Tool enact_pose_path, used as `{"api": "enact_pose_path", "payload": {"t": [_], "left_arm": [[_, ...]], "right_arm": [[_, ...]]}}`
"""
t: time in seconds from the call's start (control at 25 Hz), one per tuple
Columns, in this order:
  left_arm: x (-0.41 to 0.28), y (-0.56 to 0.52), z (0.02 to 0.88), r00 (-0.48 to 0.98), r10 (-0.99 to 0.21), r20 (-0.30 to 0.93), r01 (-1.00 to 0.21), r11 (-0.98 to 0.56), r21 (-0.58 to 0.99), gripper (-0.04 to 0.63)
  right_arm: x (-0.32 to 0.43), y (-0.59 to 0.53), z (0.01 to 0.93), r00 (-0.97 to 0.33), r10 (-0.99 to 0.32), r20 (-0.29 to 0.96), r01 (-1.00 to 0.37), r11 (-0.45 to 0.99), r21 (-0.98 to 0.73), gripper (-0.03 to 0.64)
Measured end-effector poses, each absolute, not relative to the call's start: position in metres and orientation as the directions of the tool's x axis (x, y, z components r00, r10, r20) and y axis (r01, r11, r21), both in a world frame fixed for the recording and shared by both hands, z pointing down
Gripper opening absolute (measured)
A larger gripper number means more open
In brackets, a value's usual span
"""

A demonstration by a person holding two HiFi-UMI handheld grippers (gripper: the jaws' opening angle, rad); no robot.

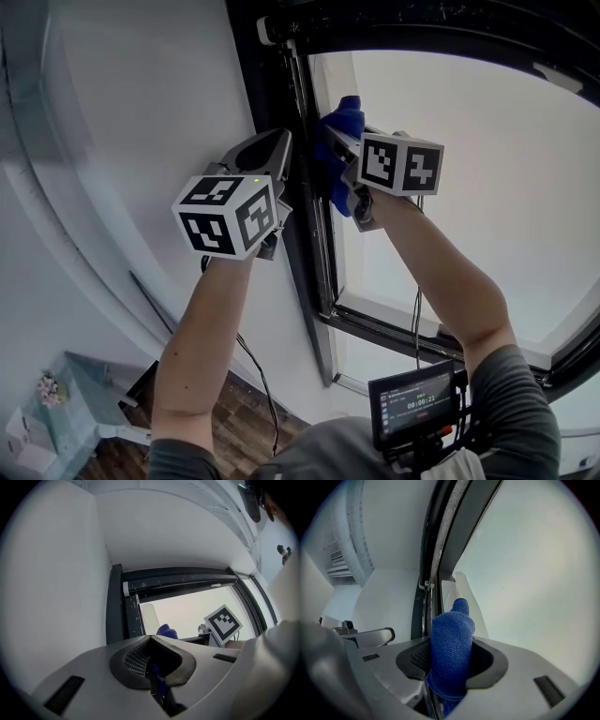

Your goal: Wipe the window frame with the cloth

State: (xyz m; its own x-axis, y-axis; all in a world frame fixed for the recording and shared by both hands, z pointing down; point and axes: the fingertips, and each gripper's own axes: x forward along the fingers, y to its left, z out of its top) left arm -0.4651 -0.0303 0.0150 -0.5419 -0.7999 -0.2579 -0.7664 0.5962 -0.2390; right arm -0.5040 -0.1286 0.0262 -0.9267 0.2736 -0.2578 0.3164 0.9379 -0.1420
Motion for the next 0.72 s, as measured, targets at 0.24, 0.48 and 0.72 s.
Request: {"api": "enact_pose_path", "payload": {"t": [0.24, 0.48, 0.72], "left_arm": [[-0.463, -0.033, -0.009, -0.52, -0.812, -0.264, -0.768, 0.58, -0.271, 0.008], [-0.463, -0.035, -0.017, -0.509, -0.822, -0.256, -0.773, 0.567, -0.285, 0.008], [-0.461, -0.034, -0.025, -0.498, -0.829, -0.254, -0.775, 0.557, -0.298, 0.008]], "right_arm": [[-0.504, -0.127, -0.021, -0.909, 0.263, -0.324, 0.325, 0.933, -0.154, 0.173], [-0.506, -0.133, -0.043, -0.904, 0.238, -0.355, 0.32, 0.927, -0.194, 0.173], [-0.503, -0.132, -0.067, -0.882, 0.234, -0.41, 0.346, 0.911, -0.225, 0.173]]}}
